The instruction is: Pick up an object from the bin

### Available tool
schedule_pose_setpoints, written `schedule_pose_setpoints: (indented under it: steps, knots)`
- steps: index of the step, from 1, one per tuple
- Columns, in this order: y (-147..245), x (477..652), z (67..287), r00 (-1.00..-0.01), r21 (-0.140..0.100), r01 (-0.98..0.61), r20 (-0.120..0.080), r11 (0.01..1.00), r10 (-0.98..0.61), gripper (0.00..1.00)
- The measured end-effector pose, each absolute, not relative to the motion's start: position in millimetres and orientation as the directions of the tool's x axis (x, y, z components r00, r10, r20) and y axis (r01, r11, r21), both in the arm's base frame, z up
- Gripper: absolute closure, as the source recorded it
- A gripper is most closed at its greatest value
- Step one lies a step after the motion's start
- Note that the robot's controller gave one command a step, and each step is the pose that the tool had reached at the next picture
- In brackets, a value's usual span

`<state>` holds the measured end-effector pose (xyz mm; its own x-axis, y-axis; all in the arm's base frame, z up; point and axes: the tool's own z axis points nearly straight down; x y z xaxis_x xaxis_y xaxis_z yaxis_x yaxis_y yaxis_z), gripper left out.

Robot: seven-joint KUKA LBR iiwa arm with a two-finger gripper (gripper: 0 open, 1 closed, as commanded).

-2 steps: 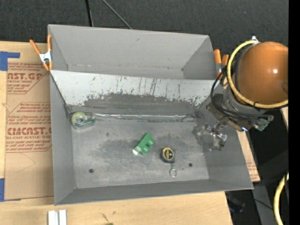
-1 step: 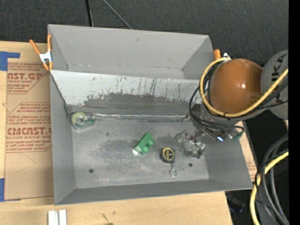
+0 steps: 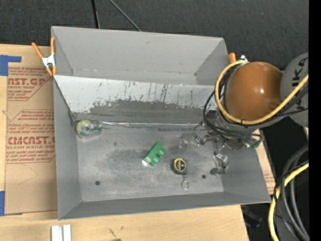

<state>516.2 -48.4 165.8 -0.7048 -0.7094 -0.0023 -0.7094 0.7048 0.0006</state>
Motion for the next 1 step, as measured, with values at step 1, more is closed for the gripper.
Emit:
schedule_pose_setpoints:
  steps: [1]
  knots:
    - [-30.0,508.9,65.8,-0.755,0.005,-0.656,-0.001,0.755,-0.656,0.00]
